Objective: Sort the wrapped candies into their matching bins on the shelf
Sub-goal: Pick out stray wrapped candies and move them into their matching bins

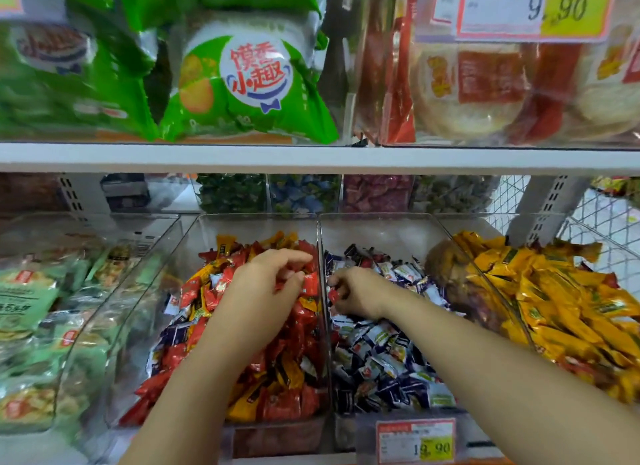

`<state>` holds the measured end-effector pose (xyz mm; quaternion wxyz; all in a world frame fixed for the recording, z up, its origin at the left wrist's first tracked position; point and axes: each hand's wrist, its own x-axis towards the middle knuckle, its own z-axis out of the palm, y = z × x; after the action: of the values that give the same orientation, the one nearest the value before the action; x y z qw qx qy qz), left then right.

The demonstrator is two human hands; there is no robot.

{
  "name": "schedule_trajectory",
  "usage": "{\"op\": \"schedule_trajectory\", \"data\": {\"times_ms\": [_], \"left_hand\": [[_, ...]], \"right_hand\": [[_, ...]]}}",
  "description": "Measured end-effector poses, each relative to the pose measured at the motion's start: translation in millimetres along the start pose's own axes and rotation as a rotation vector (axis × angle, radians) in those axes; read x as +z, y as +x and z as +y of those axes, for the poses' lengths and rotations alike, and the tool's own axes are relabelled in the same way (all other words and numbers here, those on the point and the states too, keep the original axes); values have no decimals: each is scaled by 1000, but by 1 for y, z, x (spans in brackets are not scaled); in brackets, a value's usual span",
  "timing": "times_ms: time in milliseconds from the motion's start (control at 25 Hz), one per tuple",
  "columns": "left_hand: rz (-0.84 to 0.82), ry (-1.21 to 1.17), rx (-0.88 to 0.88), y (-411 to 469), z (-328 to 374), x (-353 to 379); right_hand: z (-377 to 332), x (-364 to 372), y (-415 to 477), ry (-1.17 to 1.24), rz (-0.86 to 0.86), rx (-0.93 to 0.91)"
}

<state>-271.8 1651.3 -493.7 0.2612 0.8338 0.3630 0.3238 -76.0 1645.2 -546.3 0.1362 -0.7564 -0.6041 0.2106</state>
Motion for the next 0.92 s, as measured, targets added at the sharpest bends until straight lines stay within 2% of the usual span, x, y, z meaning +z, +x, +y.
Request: {"op": "schedule_trajectory", "data": {"times_ms": [120, 240, 400, 440, 520, 680, 800, 920], "left_hand": [[-3, 5, 3, 1, -2, 0], [22, -6, -2, 1, -4, -2], [150, -42, -60, -1, -8, -11], [178, -38, -72, -1, -8, -13], [229, -50, -98, -3, -10, -16], [273, -71, -115, -7, -12, -20], [218, -87, -89, -9, -10, -18], [154, -89, -59, -6, -6, -13]], "right_hand": [[0, 1, -3, 49, 44, -17], [0, -6, -13, 238, 166, -33], [-22, -31, -31, 378, 654, -139], [-33, -36, -33, 411, 719, -188], [-54, -42, -35, 459, 702, -294], [-68, -37, -37, 245, 394, -390], [-47, -39, -38, 240, 425, -291], [-13, -47, -29, 188, 556, -96]]}}
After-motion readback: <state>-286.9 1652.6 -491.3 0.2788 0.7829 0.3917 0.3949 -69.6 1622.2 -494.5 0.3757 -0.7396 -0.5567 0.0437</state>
